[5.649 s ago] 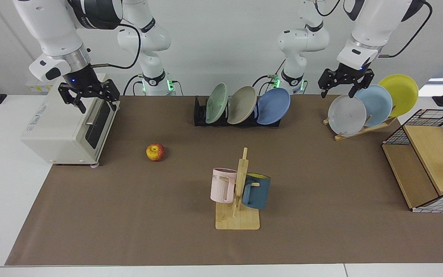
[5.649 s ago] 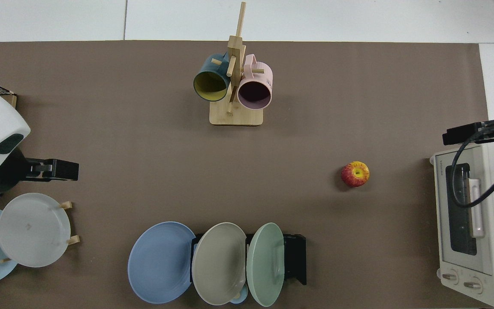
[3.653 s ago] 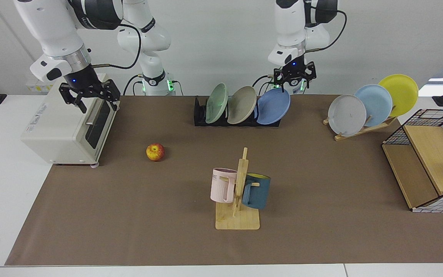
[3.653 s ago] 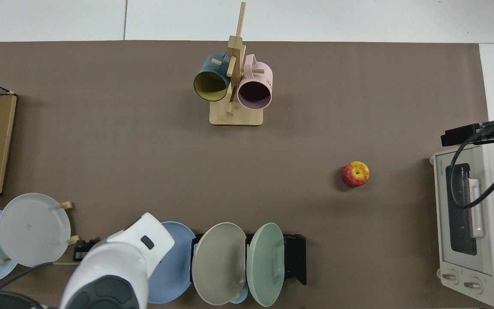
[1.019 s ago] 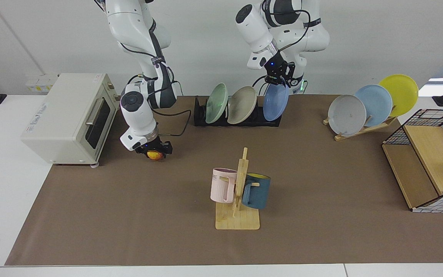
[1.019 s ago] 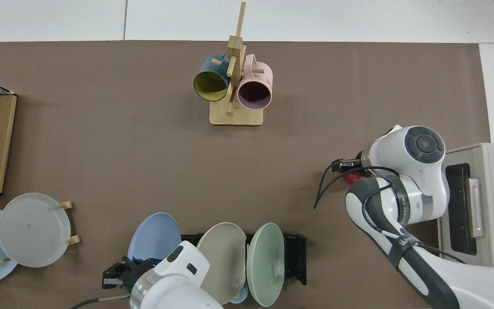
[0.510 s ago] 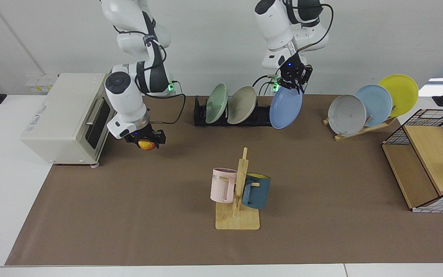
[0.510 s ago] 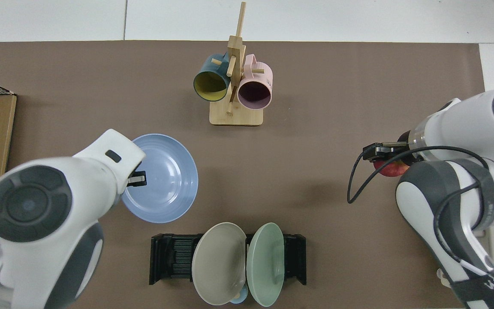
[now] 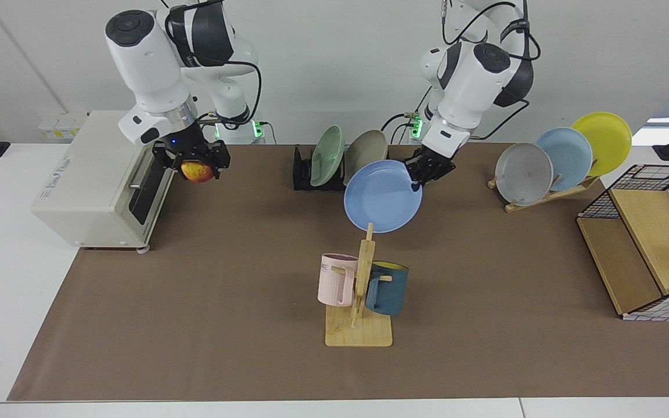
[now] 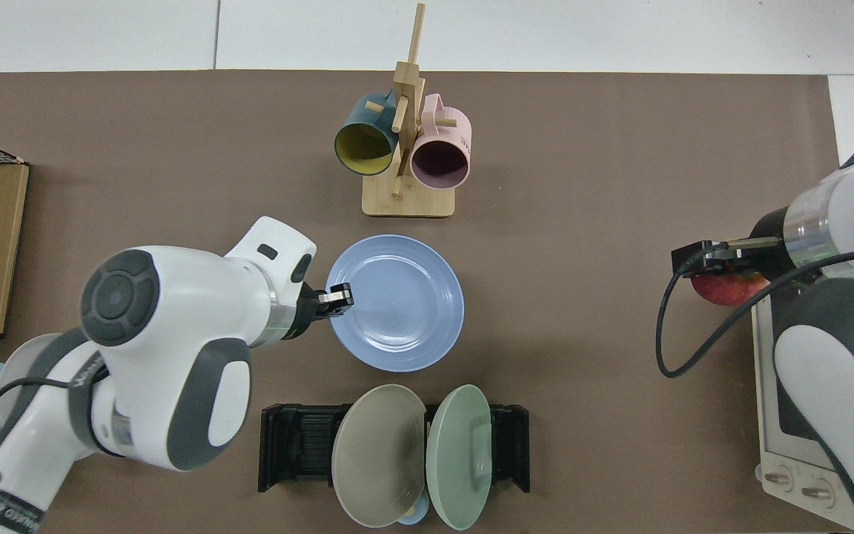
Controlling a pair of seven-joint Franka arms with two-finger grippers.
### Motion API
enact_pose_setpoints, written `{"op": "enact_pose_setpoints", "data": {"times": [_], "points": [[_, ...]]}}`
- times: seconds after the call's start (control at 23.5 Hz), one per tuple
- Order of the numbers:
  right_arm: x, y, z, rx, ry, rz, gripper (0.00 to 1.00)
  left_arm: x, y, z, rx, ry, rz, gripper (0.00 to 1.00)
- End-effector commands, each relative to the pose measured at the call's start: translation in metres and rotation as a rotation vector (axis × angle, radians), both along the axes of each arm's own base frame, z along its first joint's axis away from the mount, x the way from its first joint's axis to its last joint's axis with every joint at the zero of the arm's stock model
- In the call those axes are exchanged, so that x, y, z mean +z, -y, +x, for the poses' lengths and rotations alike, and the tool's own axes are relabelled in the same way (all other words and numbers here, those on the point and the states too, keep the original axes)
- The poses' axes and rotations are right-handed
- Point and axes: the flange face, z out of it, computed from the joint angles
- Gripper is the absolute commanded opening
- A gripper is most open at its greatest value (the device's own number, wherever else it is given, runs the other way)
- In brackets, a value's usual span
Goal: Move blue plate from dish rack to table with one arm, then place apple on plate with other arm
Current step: 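Lift the blue plate out of the rack and lower it onto the table, then release the plate and withdraw the left gripper to rest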
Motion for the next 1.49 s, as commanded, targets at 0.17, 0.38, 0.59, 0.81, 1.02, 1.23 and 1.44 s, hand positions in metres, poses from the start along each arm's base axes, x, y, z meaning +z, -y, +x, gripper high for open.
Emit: {"op": "enact_pose_setpoints", "data": {"times": [0.17,0.38,0.59,0.81,1.02,1.23,1.44], "points": [[-0.001,0.008,0.002,0.017,-0.012,-0.001,0.00,-0.083,0.036,-0.014,0.068,-0.006,-0.044,0.00],[-0.002,0.008,-0.001,0.017,-0.013,0.001,0.00,-0.098,0.037,-0.022,0.058,0.004,-0.038,0.00],[-0.001,0.008,-0.001,0.017,-0.013,-0.001,0.00,-0.109,0.020,-0.021,0.021,0.007,-0.019,0.00],[-0.004,0.007,-0.001,0.019,-0.016,0.001,0.00,-0.114,0.008,-0.018,-0.011,0.016,-0.011,0.00],[-0.007,0.005,-0.003,0.021,-0.023,0.002,0.00,-0.116,0.011,-0.018,-0.032,0.026,-0.013,0.90],[-0.007,0.004,-0.003,0.022,-0.021,0.005,0.00,-0.108,0.010,0.000,-0.054,0.035,-0.004,1.00],[-0.010,0.000,-0.003,0.019,-0.026,0.005,0.00,-0.070,-0.011,0.028,-0.170,-0.019,0.149,1.00]]}}
